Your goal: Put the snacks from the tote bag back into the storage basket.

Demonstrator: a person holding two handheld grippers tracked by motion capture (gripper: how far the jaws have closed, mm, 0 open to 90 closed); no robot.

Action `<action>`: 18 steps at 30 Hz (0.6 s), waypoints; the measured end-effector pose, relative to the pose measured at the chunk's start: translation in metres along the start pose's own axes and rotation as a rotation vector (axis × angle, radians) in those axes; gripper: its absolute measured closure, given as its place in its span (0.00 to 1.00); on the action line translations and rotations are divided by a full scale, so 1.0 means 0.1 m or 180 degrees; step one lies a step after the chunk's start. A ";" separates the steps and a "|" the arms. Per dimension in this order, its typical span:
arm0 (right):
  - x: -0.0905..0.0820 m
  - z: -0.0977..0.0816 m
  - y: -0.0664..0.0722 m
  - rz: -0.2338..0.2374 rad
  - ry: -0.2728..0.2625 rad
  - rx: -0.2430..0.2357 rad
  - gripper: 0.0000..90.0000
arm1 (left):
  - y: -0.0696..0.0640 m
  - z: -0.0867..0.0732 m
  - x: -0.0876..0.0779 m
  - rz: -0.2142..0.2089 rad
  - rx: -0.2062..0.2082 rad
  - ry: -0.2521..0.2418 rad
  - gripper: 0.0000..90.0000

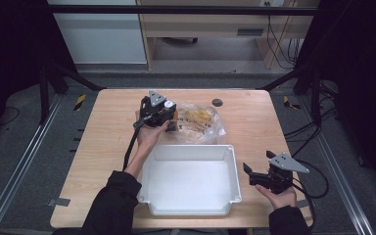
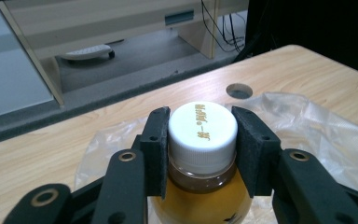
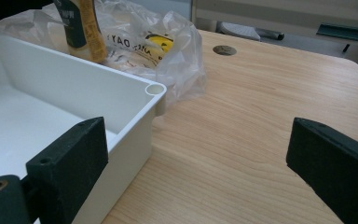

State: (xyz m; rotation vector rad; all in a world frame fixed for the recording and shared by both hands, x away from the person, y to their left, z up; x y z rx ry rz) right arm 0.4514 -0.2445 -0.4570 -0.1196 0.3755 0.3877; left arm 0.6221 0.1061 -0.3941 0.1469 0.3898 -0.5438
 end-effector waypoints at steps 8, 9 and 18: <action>0.00 0.00 0.00 -0.0010 -0.0003 0.0002 0.06 | 0.04 0.15 -0.19 -0.0011 -0.0096 -0.0180 0.66; 0.00 0.00 0.00 -0.0010 -0.0003 0.0002 0.06 | 0.05 0.16 -0.21 -0.0012 -0.0094 -0.0182 0.66; -0.01 0.00 0.00 -0.0012 -0.0002 0.0003 0.06 | 0.07 0.30 -0.39 -0.0040 -0.0175 -0.0336 0.66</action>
Point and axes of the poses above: each handheld gripper's, and its own axes: x roughly forward along the jaws, z roughly out of its top, y roughly to its left, the point moved 3 cm from there along x, roughly forward along the jaws, and after that the axes turned 3 degrees about -z, right-handed, at the moved point
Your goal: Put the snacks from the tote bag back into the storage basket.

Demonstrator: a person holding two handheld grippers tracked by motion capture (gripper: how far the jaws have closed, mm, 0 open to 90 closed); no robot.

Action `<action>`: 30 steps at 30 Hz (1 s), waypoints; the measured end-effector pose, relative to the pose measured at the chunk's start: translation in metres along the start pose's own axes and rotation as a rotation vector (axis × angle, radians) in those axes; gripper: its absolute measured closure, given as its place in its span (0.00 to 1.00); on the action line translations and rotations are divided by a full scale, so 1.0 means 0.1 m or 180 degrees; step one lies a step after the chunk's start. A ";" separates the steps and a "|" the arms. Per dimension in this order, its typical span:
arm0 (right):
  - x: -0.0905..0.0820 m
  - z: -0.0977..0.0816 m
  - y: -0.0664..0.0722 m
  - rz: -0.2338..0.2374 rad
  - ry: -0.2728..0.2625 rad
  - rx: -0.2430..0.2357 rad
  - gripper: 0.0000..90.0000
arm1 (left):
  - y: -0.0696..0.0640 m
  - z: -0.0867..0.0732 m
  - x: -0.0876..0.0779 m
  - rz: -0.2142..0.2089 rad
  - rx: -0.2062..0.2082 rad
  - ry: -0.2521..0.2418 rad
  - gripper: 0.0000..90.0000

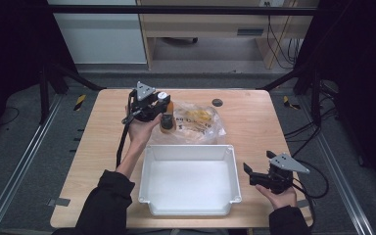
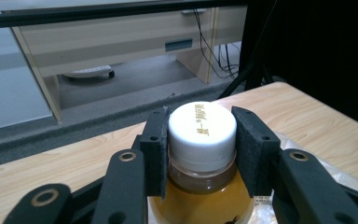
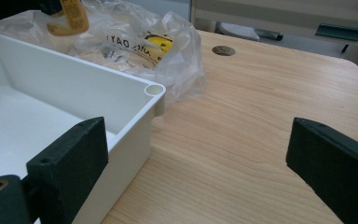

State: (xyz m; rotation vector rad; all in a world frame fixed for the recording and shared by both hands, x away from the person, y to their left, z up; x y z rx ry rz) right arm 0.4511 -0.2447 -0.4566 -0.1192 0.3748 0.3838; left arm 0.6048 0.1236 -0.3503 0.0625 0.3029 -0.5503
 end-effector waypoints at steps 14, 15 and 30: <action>0.00 0.00 0.00 -0.0001 -0.0001 0.0004 0.07 | -0.05 0.24 -0.30 -0.0008 0.0089 -0.0165 0.66; 0.00 0.00 0.00 -0.0002 0.0000 0.0011 0.07 | -0.06 0.26 -0.32 -0.0006 0.0100 -0.0172 0.66; -0.01 0.00 0.00 -0.0007 -0.0011 0.0002 0.07 | -0.20 0.35 -0.60 -0.0136 0.0194 -0.0248 0.66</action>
Point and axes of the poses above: each handheld gripper's, and its own axes: x roughly forward along the jaws, z roughly out of its top, y roughly to its left, the point moved 3 cm from there along x, roughly forward along the jaws, and after that the axes turned 3 degrees about -z, right-handed, at the moved point
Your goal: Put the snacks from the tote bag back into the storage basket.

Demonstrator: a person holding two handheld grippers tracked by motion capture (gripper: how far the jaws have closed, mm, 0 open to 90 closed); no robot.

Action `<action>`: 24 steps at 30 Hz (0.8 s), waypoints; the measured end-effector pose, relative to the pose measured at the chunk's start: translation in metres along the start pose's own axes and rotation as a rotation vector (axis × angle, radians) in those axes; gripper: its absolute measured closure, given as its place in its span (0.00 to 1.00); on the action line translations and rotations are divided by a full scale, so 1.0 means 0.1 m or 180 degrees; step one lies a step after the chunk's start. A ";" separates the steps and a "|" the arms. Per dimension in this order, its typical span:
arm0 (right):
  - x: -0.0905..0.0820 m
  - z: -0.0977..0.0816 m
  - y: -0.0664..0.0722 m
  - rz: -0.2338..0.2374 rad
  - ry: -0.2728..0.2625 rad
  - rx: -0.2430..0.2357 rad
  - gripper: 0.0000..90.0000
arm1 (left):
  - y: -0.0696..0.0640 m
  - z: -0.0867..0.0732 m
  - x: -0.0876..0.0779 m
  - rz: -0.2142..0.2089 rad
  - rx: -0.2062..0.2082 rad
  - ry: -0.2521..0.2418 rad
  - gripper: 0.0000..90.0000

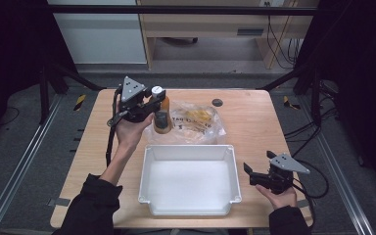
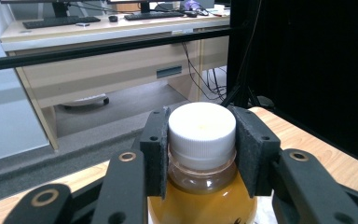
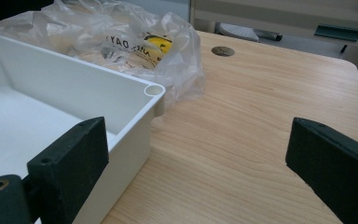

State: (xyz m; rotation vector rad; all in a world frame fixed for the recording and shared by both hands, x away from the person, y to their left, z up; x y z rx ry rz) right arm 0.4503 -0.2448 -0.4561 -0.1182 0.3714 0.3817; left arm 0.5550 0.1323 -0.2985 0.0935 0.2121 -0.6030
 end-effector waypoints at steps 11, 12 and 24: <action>-0.01 0.00 0.00 -0.0001 0.0002 0.0010 0.07 | -0.17 -0.03 -0.20 -0.0113 0.0058 -0.0033 0.66; -0.01 0.00 0.00 -0.0002 0.0001 0.0010 0.07 | -0.19 -0.04 -0.22 -0.0131 0.0069 -0.0035 0.66; -0.01 0.00 0.00 -0.0005 0.0004 0.0002 0.07 | -0.39 -0.20 -0.42 -0.0295 0.0082 -0.0107 0.66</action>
Point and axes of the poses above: each handheld gripper's, and its own axes: x roughly forward along the jaws, z roughly out of its top, y roughly to its left, the point moved 3 cm from there along x, roughly forward along the jaws, and after that the axes turned 3 degrees about -z, right-handed, at the moved point
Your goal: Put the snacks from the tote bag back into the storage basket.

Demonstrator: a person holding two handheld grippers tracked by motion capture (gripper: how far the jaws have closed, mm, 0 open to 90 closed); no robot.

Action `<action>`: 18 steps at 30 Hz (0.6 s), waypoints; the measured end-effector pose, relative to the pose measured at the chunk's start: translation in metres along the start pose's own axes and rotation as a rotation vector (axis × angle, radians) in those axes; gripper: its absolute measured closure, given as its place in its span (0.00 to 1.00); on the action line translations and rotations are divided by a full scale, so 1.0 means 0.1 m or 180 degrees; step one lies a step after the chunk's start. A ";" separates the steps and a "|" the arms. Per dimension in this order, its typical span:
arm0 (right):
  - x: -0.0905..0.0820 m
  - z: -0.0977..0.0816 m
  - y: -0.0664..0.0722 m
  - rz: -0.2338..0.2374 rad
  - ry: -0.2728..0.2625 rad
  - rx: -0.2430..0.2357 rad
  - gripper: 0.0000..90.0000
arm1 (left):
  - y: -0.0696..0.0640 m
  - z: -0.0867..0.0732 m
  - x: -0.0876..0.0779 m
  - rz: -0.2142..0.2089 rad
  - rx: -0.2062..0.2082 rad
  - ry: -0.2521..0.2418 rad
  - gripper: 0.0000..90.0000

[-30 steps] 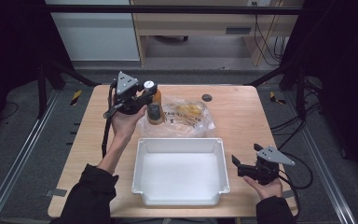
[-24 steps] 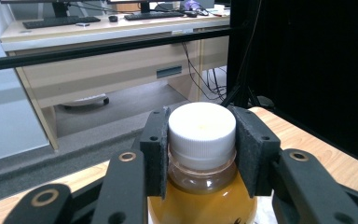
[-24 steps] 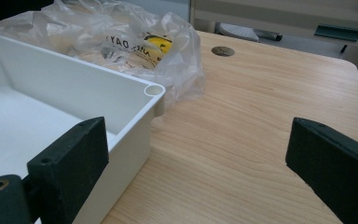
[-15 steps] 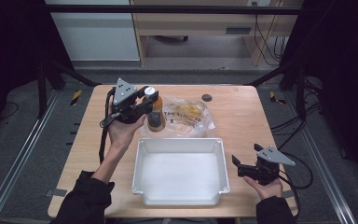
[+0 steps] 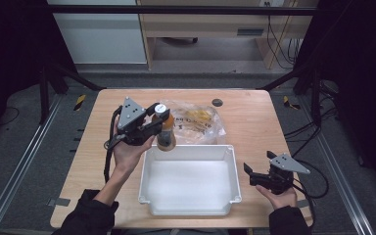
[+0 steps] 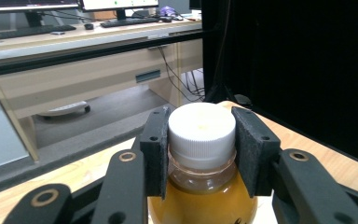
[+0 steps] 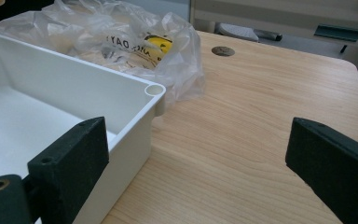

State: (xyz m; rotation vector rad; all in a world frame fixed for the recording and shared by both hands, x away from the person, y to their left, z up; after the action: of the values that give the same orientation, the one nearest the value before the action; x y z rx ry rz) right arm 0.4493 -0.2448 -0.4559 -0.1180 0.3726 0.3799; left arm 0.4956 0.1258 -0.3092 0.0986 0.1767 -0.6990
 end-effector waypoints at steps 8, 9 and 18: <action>0.00 0.00 0.00 0.0000 0.0002 0.0002 0.07 | -0.10 -0.14 -0.09 -0.0043 0.0018 0.0056 0.66; 0.00 0.00 0.00 0.0000 0.0001 0.0000 0.07 | -0.11 -0.17 -0.10 -0.0050 0.0013 0.0067 0.66; 0.00 0.00 0.00 -0.0001 0.0005 0.0000 0.07 | -0.17 -0.33 -0.18 -0.0078 0.0032 0.0140 0.66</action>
State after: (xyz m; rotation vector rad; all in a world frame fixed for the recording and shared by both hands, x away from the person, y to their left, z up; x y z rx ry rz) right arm 0.4490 -0.2446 -0.4562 -0.1184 0.3741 0.3796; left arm 0.4671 0.1288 -0.3387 0.1216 0.2168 -0.7226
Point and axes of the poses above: each handheld gripper's, and its own axes: x roughly forward along the jaws, z roughly out of its top, y roughly to its left, the point moved 3 cm from there along x, roughly forward along the jaws, and after that the axes turned 3 degrees about -z, right-handed, at the moved point
